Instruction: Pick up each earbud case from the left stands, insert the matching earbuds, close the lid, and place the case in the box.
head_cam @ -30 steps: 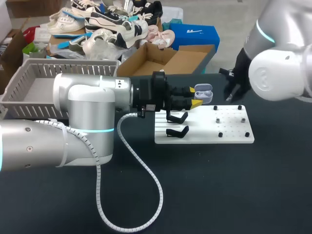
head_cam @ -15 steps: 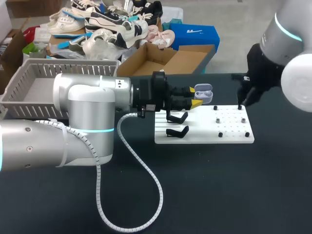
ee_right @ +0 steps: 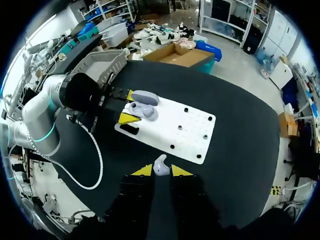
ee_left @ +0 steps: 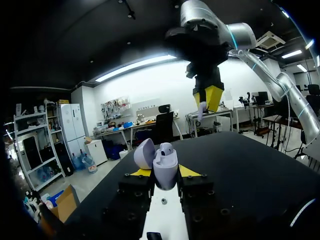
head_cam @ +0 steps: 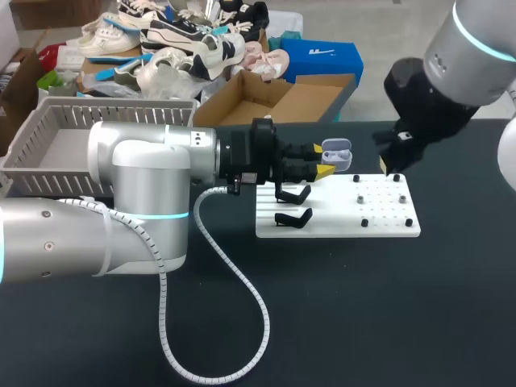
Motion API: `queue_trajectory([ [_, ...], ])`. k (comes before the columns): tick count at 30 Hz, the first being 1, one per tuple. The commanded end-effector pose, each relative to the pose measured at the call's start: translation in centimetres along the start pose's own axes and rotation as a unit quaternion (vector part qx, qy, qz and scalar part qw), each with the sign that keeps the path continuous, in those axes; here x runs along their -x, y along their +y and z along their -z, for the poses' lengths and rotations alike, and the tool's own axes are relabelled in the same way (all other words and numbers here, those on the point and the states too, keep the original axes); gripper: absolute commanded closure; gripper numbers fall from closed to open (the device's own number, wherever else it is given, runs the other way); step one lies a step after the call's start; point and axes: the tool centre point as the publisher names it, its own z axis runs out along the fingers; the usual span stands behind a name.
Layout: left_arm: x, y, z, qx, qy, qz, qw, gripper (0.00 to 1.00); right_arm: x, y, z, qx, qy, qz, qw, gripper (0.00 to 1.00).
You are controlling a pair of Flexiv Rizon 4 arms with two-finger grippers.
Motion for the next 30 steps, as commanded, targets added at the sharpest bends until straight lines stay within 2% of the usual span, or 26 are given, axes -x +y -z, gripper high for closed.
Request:
queue_trajectory([
  [1, 0.0, -0.2, -0.1, 0.004, 0.0, -0.001, 1.0, 1.0, 0.1, 0.6, 0.8, 0.002, 0.008, 0.032, 0.999, 1.0],
  [7, 0.0, -0.2, -0.1, 0.004, 0.0, -0.001, 1.0, 1.0, 1.1, 1.2, 0.8, 0.024, 0.002, 0.078, 0.997, 1.0],
  [18, 0.0, -0.2, -0.1, 0.004, 0.0, -0.001, 1.0, 1.0, 4.1, 2.4, -0.3, 0.04, -0.006, 0.132, 0.99, 1.0],
  [30, 0.0, -0.2, -0.1, 0.004, 0.0, -0.001, 1.0, 1.0, 5.8, 2.9, -1.5, 0.045, 0.0, 0.178, 0.983, 1.0],
])
